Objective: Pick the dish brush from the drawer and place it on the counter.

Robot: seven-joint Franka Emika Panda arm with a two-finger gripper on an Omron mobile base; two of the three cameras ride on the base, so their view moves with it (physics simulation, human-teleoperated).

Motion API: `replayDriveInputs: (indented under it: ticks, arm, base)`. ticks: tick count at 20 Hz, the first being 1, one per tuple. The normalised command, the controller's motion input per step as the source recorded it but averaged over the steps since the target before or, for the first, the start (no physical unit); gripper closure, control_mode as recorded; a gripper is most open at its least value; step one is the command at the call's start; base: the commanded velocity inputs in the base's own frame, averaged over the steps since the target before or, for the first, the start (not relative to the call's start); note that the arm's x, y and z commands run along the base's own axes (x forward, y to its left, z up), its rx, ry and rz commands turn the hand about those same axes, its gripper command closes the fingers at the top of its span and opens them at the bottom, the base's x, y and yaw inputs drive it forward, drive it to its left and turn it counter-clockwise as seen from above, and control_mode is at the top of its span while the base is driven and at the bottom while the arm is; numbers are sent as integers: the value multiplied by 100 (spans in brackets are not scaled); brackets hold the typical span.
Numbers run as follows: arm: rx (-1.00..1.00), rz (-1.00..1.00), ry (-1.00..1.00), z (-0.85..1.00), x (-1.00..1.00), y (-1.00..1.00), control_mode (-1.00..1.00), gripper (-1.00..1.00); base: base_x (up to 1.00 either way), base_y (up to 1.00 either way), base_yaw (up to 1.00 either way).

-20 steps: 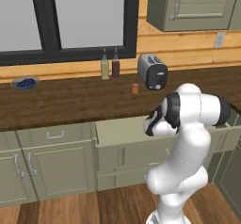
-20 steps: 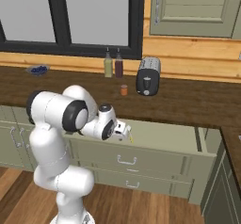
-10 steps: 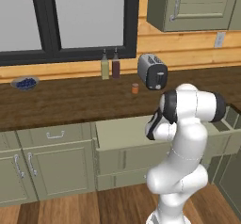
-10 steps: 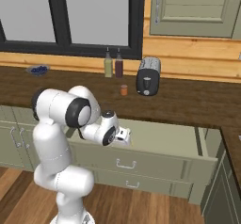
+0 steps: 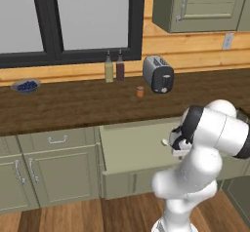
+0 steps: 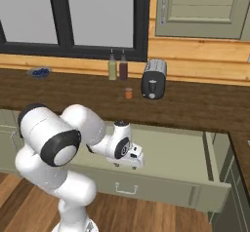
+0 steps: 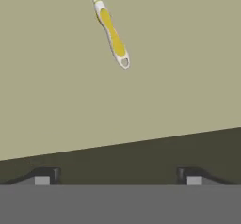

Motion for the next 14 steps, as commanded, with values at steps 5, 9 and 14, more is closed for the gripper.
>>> replayDriveInputs:
  ticks: [5,9,14]
  arm:
    - [1,0,-4,58,-72,-16,-100,-100]
    - [8,0,-14,12,20,-1,-100,-100]
    - [23,0,-18,21,89,1,-100,-100]
  base:
    - [0,0,0]
    - [0,0,0]
    - [0,0,0]
